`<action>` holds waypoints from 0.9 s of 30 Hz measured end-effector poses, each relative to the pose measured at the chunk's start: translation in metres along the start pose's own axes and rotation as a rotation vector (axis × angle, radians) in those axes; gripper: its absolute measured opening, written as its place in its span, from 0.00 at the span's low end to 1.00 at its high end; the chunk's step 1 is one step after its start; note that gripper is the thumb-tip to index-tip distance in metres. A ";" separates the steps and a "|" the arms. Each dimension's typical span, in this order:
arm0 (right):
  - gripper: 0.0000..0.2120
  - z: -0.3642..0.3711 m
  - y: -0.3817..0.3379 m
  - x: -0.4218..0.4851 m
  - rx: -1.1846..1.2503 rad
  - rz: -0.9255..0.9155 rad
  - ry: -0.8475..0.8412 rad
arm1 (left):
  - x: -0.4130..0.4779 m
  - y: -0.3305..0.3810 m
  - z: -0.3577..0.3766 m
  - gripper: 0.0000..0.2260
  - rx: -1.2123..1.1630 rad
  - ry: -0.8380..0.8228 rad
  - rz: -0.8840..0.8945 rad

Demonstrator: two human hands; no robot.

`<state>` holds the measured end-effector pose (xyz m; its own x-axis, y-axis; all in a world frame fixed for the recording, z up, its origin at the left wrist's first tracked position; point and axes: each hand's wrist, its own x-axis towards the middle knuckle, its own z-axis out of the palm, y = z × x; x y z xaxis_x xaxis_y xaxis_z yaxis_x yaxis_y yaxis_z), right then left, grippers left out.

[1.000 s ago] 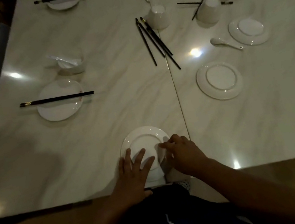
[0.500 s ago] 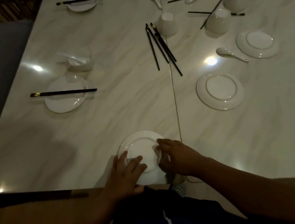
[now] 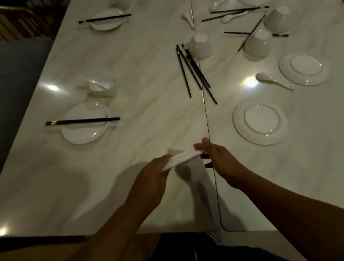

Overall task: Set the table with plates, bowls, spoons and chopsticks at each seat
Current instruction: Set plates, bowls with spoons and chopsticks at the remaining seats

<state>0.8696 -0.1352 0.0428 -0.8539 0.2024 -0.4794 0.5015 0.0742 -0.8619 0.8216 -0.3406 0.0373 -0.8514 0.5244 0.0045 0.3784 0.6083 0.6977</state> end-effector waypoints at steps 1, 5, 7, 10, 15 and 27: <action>0.22 0.000 -0.005 0.003 0.039 -0.001 0.014 | 0.010 0.005 -0.005 0.15 -0.097 0.038 -0.121; 0.14 -0.003 -0.013 0.005 0.083 -0.004 0.029 | 0.036 0.017 -0.016 0.12 -0.568 0.068 -0.549; 0.15 -0.006 -0.014 0.004 0.124 0.019 0.045 | 0.045 0.017 -0.015 0.14 -0.743 0.056 -0.673; 0.15 -0.011 -0.014 0.003 0.248 0.093 0.107 | 0.060 0.018 -0.015 0.15 -0.971 0.039 -0.775; 0.13 -0.006 -0.011 -0.003 0.536 0.132 0.136 | 0.074 0.030 -0.007 0.16 -1.319 -0.070 -0.881; 0.07 -0.080 0.012 0.005 0.201 0.325 0.155 | 0.093 0.027 0.033 0.08 -0.638 -0.321 -0.730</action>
<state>0.8825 -0.0547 0.0432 -0.6165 0.3302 -0.7148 0.6916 -0.2069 -0.6920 0.7647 -0.2557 0.0333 -0.6240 0.3450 -0.7012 -0.5374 0.4620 0.7055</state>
